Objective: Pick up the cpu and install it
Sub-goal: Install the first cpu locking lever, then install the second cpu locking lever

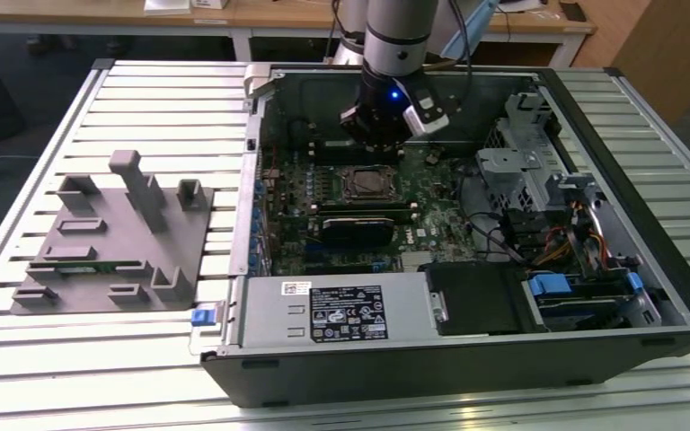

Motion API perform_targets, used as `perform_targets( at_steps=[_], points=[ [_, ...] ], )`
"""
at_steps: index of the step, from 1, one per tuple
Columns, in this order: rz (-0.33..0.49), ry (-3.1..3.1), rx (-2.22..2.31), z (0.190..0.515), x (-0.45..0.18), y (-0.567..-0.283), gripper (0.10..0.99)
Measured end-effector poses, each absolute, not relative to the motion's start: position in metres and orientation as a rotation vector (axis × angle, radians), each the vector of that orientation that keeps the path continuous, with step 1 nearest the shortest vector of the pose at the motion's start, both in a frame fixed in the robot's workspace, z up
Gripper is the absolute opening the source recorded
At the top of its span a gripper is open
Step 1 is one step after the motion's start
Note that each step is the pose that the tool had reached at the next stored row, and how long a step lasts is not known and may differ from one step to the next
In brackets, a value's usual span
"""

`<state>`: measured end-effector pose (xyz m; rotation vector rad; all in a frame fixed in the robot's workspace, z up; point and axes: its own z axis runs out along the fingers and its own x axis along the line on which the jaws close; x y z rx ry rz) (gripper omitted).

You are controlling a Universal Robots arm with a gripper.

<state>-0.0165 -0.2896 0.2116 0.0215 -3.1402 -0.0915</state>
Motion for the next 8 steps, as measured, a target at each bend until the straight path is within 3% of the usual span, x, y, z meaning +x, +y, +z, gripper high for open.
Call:
perform_targets(
  at_steps=[8],
  points=[
    [-0.091, -3.14, 0.022, 0.2112, -0.0162, -0.2915, 0.106]
  ],
)
